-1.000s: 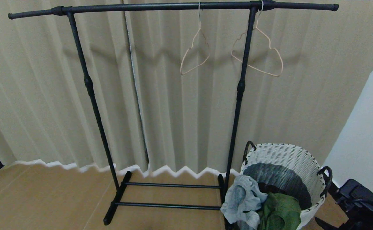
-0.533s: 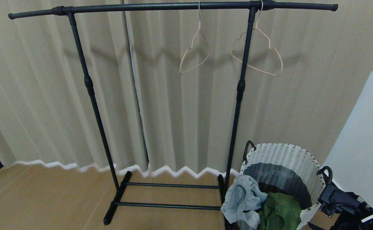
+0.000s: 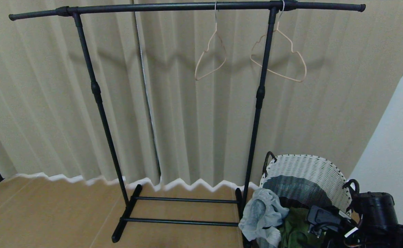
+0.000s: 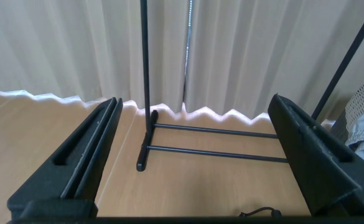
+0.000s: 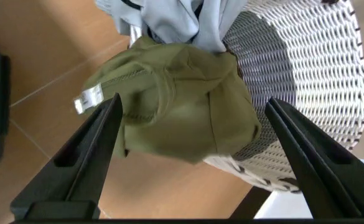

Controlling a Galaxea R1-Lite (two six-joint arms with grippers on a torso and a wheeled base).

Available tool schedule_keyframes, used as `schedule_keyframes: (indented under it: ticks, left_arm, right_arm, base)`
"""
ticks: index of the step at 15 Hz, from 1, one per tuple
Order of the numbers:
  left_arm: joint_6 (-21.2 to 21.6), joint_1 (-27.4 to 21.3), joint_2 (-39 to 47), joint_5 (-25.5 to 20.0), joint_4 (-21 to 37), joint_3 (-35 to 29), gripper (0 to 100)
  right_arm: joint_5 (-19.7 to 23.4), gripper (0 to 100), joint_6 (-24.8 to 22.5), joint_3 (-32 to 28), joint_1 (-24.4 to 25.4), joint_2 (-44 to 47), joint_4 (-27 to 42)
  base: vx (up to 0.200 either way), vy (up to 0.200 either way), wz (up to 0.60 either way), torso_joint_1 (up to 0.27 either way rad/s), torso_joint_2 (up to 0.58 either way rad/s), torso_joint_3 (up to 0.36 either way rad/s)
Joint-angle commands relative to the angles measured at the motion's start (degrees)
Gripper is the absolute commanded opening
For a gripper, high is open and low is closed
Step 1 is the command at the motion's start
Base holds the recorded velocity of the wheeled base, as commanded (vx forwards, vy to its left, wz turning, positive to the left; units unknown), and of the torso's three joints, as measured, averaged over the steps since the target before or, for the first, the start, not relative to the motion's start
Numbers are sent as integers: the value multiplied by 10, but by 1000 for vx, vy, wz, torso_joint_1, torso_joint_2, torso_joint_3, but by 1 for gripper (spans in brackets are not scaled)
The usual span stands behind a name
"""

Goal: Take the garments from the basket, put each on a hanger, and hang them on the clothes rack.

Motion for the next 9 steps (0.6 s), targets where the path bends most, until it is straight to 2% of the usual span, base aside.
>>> schedule_keyframes:
  ticks: [1,2,5,9]
  left_arm:
    - [0,0,0,0,0,0,100]
    - [0,0,0,0,0,0,100]
    - [0,0,0,0,0,0,100]
    - [0,0,0,1,0,0,100]
  right_arm:
    - [-14,100,2,-4,0,79,-36]
    - [-29,100,2,-5,-17,99,-58]
    - [-32,100,3,-36,-46,116,-62]
    - [-31,100,36,-49,-45,122,-87]
  base:
    - [0,0,0,0,0,0]
    - [0,0,0,0,0,0]
    - [0,0,0,0,0,0]
    - [0,0,0,0,0,0]
